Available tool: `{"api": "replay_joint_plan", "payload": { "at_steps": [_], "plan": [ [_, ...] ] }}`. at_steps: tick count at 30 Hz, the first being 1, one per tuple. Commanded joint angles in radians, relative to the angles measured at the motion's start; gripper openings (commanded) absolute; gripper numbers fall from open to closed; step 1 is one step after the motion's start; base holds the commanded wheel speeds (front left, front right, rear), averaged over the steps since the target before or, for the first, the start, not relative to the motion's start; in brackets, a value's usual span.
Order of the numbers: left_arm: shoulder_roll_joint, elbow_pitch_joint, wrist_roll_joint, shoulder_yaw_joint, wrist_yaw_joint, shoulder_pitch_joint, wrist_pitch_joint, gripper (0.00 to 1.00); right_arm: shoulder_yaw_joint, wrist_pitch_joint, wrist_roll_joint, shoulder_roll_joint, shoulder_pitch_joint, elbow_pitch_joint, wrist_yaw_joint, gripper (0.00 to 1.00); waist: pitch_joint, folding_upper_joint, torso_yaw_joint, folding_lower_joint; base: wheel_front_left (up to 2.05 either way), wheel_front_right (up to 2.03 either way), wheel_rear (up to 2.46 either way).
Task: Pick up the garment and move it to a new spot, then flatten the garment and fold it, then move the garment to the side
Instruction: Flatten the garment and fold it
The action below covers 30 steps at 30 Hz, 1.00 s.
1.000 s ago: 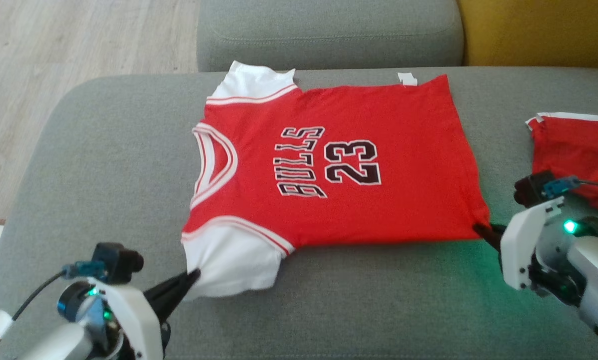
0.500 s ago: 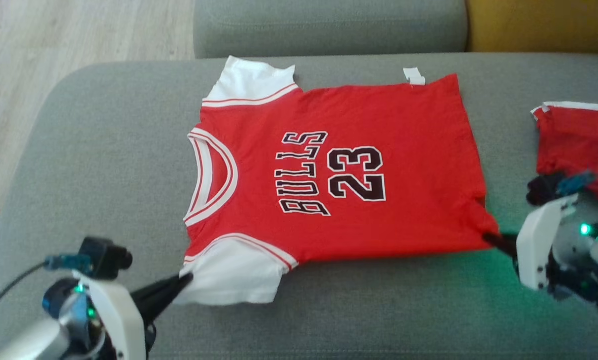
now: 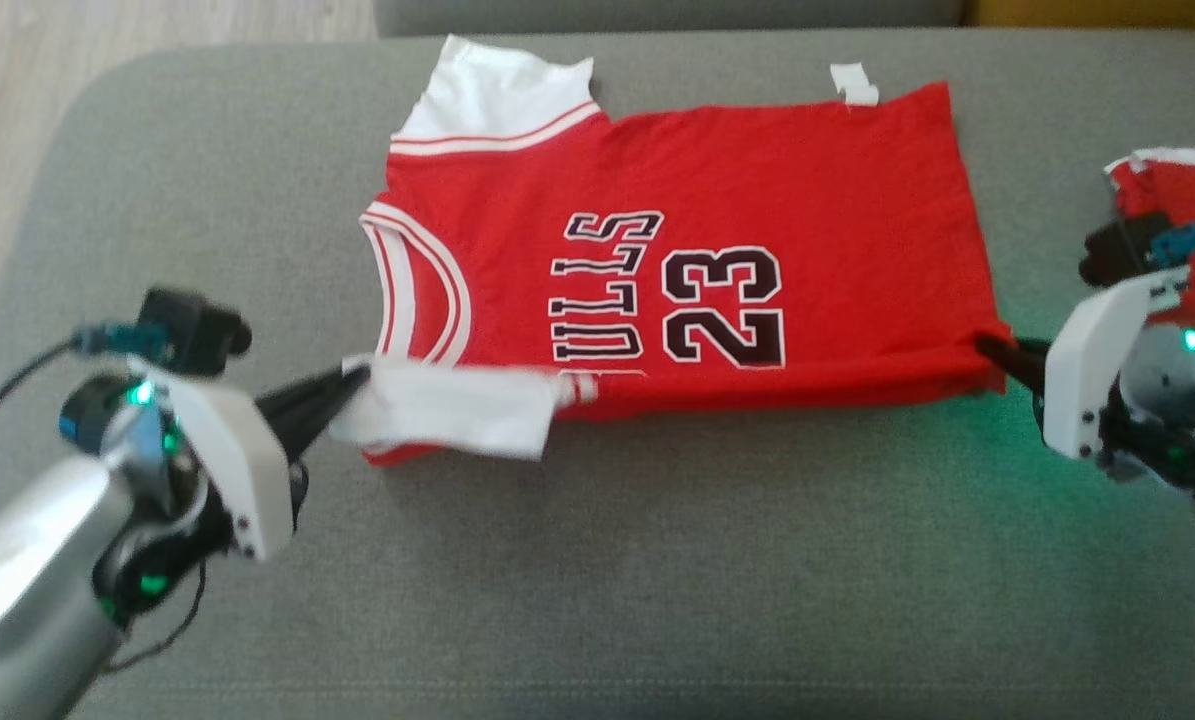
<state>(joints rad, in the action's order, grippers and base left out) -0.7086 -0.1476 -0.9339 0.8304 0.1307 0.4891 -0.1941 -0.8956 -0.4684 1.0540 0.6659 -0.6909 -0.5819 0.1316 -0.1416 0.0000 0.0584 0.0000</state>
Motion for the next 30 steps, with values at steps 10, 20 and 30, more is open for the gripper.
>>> {"api": "replay_joint_plan", "payload": {
  "at_steps": [10, 20, 30],
  "plan": [
    [0.023, -0.166, -0.014, 0.05, 0.0, 0.268, 0.009, 0.0, 0.009, -0.011, -0.047, -0.057, -0.118, -0.049, -0.001, 0.0, -0.098, 0.0, -0.011, 0.0, 0.0, 0.0, 0.0],
    [0.048, -0.312, -0.042, 0.192, 0.0, 0.45, 0.056, 0.0, 0.007, 0.026, -0.059, -0.112, -0.189, -0.116, -0.001, 0.0, -0.155, 0.0, -0.04, 0.0, 0.0, 0.0, 0.0],
    [0.139, -0.562, -0.023, 0.158, -0.035, 0.533, 0.251, 1.0, 0.079, 0.256, -0.086, -0.182, -0.224, -0.241, -0.001, 1.0, -0.146, 0.0, -0.054, 0.0, 0.0, 0.0, 0.0]
  ]
}}
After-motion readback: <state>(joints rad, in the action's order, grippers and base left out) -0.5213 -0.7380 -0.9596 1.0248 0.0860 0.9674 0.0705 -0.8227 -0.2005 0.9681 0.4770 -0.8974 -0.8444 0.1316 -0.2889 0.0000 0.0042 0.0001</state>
